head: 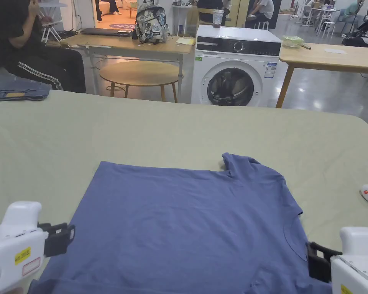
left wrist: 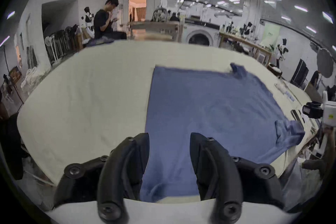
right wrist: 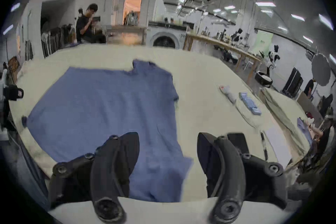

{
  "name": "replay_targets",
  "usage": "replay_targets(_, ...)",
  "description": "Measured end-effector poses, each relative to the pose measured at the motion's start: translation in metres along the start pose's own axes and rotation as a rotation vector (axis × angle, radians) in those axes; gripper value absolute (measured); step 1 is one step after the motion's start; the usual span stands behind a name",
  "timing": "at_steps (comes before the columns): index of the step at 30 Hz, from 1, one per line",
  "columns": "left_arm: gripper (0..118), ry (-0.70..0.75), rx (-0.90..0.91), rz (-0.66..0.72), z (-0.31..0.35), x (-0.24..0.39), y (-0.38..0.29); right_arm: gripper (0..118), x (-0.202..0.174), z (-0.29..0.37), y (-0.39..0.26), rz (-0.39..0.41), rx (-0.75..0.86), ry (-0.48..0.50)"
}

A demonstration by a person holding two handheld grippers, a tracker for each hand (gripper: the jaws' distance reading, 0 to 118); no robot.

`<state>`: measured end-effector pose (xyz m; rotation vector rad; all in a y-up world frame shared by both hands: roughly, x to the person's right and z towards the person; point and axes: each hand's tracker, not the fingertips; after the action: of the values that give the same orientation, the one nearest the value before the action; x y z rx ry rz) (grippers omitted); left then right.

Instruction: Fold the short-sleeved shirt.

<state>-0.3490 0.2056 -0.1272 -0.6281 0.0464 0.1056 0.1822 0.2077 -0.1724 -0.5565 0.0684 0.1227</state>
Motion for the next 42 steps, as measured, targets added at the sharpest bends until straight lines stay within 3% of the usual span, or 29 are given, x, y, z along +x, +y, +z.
replay_targets(3, 44, 0.02, 0.117, -0.005, 0.004, 0.025, 0.008, 65, -0.019, 0.003, 0.01, -0.055, 0.103, 0.012)
replay_targets(6, 44, 0.011, 0.229, -0.019, 0.009, 0.044, 0.012, 34, -0.039, 0.007, 0.014, -0.053, 0.209, -0.005)
replay_targets(8, 32, 0.03, 0.268, -0.055, 0.006, 0.051, 0.013, 14, -0.049, 0.009, 0.017, -0.076, 0.25, 0.0)
replay_targets(10, 6, 0.05, 0.281, -0.07, 0.006, 0.062, 0.015, 6, -0.056, 0.008, 0.021, -0.086, 0.256, 0.007)
replay_targets(11, 3, 0.047, 0.279, -0.066, 0.004, 0.062, 0.016, 0, -0.059, 0.008, 0.022, -0.093, 0.261, 0.014)
replay_targets(18, 0, 0.043, 0.202, -0.041, 0.004, 0.06, 0.018, 0, -0.069, 0.005, 0.025, -0.097, 0.245, 0.033)
replay_targets(30, 0, 0.057, -0.288, 0.1, -0.017, -0.026, -0.025, 0, -0.071, -0.012, 0.001, -0.069, 0.103, 0.065)
replay_targets(31, 3, 0.057, -0.328, 0.11, -0.017, -0.03, -0.029, 0, -0.071, -0.014, -0.001, -0.069, 0.092, 0.066)
replay_targets(33, 21, 0.061, -0.371, 0.151, -0.021, -0.039, -0.036, 0, -0.073, -0.015, -0.004, -0.062, 0.077, 0.069)
replay_targets(35, 47, 0.064, -0.393, 0.175, -0.018, -0.035, -0.041, 0, -0.073, -0.016, -0.007, -0.056, 0.065, 0.07)
replay_targets(36, 66, 0.075, -0.403, 0.174, -0.021, -0.035, -0.044, 0, -0.074, -0.016, -0.008, -0.052, 0.059, 0.071)
replay_targets(42, 70, 0.147, -0.477, 0.168, -0.042, -0.041, -0.06, 0, -0.07, -0.017, -0.012, -0.033, 0.027, 0.064)
